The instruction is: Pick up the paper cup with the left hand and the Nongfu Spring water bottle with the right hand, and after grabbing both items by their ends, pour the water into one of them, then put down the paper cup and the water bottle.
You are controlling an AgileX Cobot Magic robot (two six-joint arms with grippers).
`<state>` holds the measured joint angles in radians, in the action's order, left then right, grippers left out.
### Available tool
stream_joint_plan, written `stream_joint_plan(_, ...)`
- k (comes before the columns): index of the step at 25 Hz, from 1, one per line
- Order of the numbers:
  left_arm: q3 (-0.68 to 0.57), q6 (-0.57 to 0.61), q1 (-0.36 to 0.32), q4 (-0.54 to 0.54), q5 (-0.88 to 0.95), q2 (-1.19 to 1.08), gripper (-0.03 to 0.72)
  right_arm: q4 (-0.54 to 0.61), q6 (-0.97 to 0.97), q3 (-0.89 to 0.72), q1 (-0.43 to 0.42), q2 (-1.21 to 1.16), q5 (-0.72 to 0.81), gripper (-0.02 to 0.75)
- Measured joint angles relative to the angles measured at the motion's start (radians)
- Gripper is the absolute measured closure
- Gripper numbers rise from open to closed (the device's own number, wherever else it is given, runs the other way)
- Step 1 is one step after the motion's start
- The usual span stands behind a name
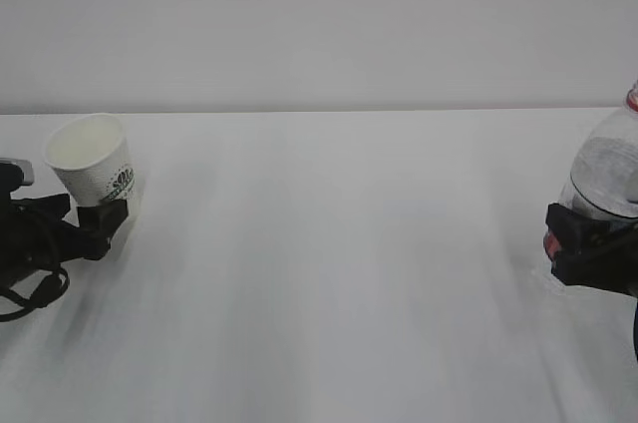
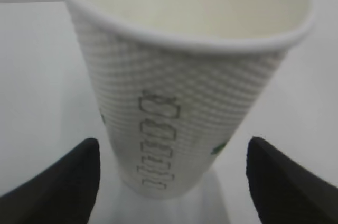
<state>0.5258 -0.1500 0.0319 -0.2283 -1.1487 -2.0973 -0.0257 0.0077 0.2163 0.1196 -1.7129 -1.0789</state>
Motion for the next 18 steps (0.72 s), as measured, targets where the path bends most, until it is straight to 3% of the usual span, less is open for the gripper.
stream_joint_plan(18,0.084,-0.035,0.011,-0.037,0.000,-0.045,0.033,0.000,-0.001,0.000,0.000,0.000,0.000,0.295)
